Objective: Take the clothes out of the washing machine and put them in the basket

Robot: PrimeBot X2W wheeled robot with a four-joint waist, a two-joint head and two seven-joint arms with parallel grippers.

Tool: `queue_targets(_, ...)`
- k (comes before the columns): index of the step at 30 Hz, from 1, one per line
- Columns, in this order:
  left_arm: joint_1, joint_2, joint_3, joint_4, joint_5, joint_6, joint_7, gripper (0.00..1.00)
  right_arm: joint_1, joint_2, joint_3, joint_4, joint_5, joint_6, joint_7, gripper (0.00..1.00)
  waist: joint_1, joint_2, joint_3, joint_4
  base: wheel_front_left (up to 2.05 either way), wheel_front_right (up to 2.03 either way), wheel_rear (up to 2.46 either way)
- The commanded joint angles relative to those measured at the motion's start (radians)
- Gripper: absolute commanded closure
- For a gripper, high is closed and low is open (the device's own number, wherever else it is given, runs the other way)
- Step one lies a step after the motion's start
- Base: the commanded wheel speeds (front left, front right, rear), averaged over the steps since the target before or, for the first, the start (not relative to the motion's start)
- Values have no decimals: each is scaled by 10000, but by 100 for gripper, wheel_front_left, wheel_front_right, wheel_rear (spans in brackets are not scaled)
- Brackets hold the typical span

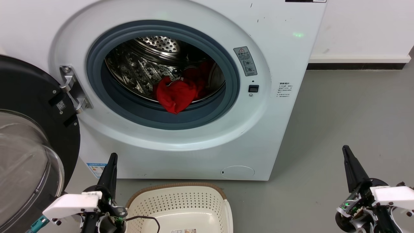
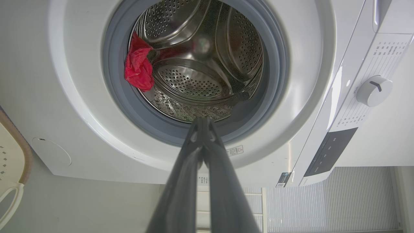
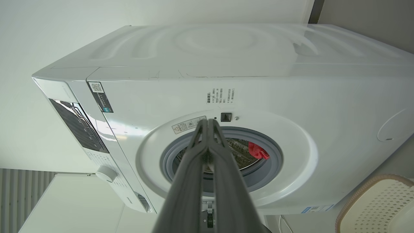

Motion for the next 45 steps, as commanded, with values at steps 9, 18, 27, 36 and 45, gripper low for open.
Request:
queue_targets(9,-64,1,18,3,-22,-16,21,100,-123,32,2,12,-51,0,17,100,0,-1,0,0,0,0,0)
queue_targets(18,-64,1,18,3,-22,-16,21,100,-123,32,3,12,-51,0,16,100,0,-1,0,0,0,0,0)
queue_targets(27,-91,-8,-455,78,94,2,-336,0,82,3,201,-82,-225,0,-339,0,0,-1,10,-3,0,0,0)
queue_targets(36,-295,-5,-802,-112,1193,2,-773,0,138,5,289,-355,-1143,0,-769,0,0,-1,15,4,0,0,0)
queue_targets(45,-398,-3,-1026,-501,3080,2,-1160,0,161,6,451,-751,-3438,0,-1158,0,0,-1,27,0,0,0,0)
